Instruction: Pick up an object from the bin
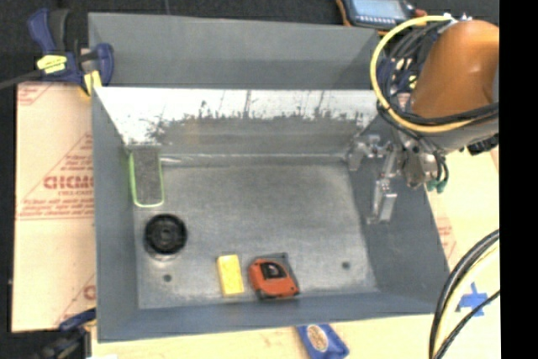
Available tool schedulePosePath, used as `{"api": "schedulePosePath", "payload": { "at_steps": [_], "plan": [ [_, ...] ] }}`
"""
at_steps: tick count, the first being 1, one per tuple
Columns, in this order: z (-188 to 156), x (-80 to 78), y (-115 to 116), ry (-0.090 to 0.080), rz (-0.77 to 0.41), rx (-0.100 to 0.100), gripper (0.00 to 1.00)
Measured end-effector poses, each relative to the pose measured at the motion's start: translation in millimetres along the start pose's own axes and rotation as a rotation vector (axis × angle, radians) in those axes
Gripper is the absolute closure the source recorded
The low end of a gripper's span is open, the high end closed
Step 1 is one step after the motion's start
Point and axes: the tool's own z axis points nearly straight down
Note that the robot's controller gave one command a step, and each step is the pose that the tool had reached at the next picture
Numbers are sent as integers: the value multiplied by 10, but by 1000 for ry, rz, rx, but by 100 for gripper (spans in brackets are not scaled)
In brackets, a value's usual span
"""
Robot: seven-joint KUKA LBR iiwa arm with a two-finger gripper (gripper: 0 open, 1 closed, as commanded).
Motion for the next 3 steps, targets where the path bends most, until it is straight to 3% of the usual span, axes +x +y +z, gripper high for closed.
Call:
{"api": "schedulePosePath", "payload": {
  "at_steps": [1, 2, 3],
  "plan": [
    [-48, -11, 5, -7, -3, 1, 0],
    [432, 168, 228, -9, -169, 1, 0],
    [543, 313, 978, -5, -265, 1, 0]
  ]
}}
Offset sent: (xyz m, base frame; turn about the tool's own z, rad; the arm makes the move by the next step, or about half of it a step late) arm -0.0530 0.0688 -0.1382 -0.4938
